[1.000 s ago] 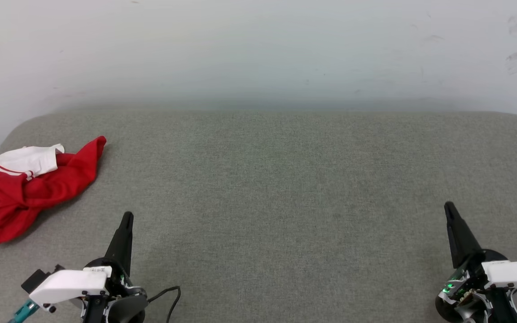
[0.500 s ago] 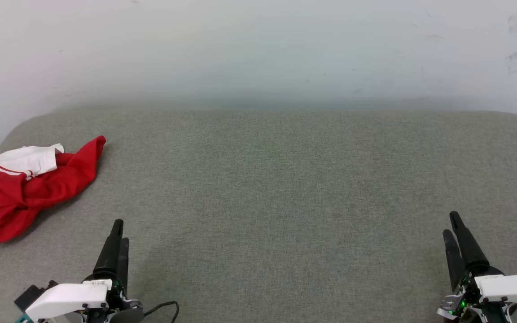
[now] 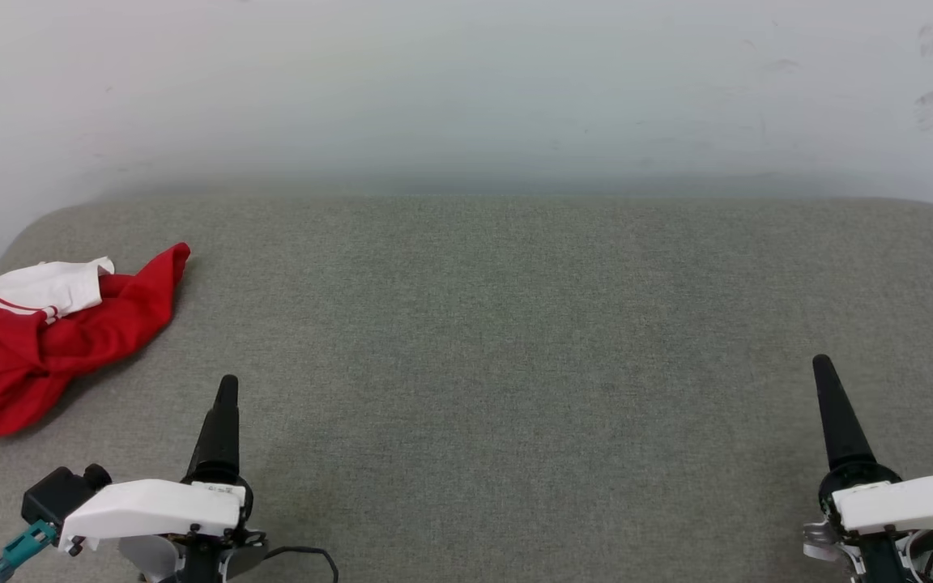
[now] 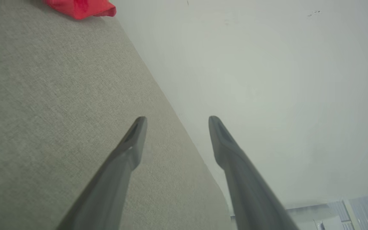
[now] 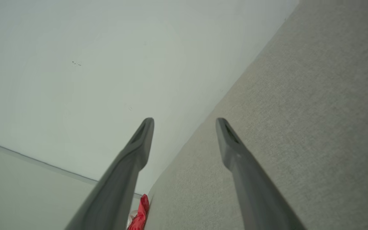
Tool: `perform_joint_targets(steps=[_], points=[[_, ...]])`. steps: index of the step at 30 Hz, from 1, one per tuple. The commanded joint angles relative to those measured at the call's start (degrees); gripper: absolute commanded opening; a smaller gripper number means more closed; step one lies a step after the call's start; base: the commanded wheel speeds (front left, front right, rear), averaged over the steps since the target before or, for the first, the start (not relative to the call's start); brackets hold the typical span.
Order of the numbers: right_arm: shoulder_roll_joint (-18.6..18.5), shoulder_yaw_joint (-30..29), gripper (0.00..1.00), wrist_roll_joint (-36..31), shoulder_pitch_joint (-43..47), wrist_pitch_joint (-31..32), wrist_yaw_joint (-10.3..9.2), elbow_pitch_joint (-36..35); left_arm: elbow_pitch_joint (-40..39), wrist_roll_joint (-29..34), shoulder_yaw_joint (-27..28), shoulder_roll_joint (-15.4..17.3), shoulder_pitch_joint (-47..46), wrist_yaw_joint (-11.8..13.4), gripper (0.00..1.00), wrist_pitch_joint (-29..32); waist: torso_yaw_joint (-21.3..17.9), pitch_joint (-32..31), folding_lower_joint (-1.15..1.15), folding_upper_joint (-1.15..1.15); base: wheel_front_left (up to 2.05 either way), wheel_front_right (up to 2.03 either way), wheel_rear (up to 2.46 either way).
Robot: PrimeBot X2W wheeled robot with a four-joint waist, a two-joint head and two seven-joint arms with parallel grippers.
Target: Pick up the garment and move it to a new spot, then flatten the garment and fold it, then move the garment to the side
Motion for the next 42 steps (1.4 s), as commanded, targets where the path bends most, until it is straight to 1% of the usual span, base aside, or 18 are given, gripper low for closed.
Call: perform_joint_targets(steps=[1, 5, 10, 19, 28, 29, 42], points=[[-0.01, 0.46, 1.00, -3.08, -0.21, -0.68, 0.00, -1.59, -1.38, 3.23, -0.52, 0.13, -0.12, 0.77, 1.00, -0.70, 0.00, 0.00, 0.00, 0.00, 0.00, 0.00, 0.00], [-0.01, 1.34, 1.00, -8.24, 0.21, -1.56, 0.00, -2.42, -1.72, 8.64, -1.55, 0.14, 0.25, 2.34, 1.00, -1.61, -0.02, -0.05, 0.00, 0.00, 0.00, 0.00, 0.00], [-0.01, 1.97, 1.00, -14.09, 0.93, -2.60, -0.01, -2.63, -1.82, 14.12, -2.75, 0.25, 0.66, 3.68, 1.00, -2.64, 0.02, -0.12, 0.00, 0.00, 0.00, 0.00, 0.00], [0.00, 2.63, 1.00, -23.30, 1.49, -4.38, -0.01, -2.57, -1.94, 22.11, -4.94, 1.17, 1.12, 5.97, 1.00, -4.42, 0.12, -0.32, 0.00, 0.00, 0.00, 0.00, 0.00], [0.01, 3.39, 1.00, -31.17, 1.87, -5.99, -0.01, -3.22, -2.54, 28.90, -7.33, 2.17, 1.44, 7.98, 1.00, -6.03, 0.12, -0.38, 0.00, 0.00, 0.00, 0.00, 0.00], [0.01, 3.39, 1.00, -31.17, 1.87, -5.99, -0.01, -3.22, -2.54, 28.90, -7.33, 2.17, 1.44, 7.98, 1.00, -6.03, 0.12, -0.38, 0.00, 0.00, 0.00, 0.00, 0.00], [0.03, 3.71, 1.00, -40.85, 2.42, -8.08, -0.01, -4.38, -4.01, 37.32, -10.02, 3.43, 1.86, 10.54, 1.00, -8.12, 0.17, -0.34, 0.00, 0.00, 0.00, 0.00, 0.00]])
